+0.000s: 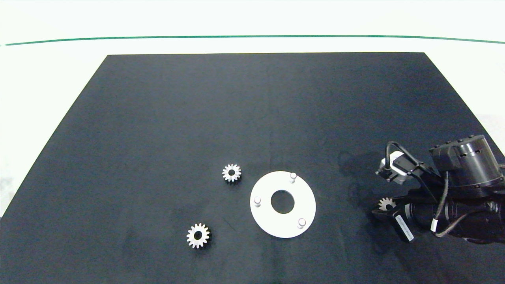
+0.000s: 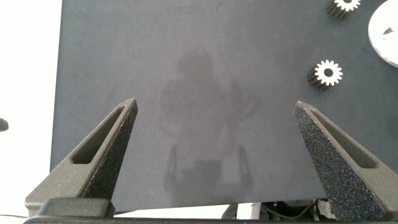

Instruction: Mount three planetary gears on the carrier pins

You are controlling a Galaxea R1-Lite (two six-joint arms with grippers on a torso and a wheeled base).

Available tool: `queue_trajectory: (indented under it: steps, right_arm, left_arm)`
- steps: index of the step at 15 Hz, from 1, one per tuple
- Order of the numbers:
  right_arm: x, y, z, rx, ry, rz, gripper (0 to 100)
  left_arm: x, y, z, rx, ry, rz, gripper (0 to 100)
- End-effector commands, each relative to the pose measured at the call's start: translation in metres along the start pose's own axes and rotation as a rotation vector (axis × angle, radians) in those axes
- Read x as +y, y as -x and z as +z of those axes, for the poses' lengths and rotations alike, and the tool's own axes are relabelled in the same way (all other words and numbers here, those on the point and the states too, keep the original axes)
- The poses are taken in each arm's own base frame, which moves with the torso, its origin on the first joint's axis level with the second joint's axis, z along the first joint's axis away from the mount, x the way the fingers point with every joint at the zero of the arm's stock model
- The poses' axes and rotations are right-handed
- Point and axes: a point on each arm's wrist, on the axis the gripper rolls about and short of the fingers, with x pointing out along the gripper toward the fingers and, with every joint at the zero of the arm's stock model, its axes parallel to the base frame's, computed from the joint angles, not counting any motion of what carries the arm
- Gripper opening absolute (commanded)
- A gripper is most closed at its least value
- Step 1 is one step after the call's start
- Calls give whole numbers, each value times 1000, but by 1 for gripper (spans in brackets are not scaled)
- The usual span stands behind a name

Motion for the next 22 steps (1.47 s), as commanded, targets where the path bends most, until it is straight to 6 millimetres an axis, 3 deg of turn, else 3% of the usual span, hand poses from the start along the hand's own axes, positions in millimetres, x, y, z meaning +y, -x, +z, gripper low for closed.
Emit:
queue_trajectory:
  steps: [1,5,10,13,16,22]
  right_arm:
    - [0,-1,-1,9,3,2,22]
    - [1,9,1,-21,8,4,13]
    - [7,69,5,-93,59,41,10]
    - [14,85,12,-148,96,73,10]
    - [37,83,19,-116,189,126,10]
    - [93,47,52,-58,334,194,10]
  left_arm:
    - [0,0,0,2,-1,1,100]
    - [0,1,1,-6,-1,1,100]
    - [0,1,1,-6,-1,1,100]
    - [0,2,1,-10,-1,3,100]
    - [0,2,1,-10,-1,3,100]
    - [0,4,4,-24,0,5,100]
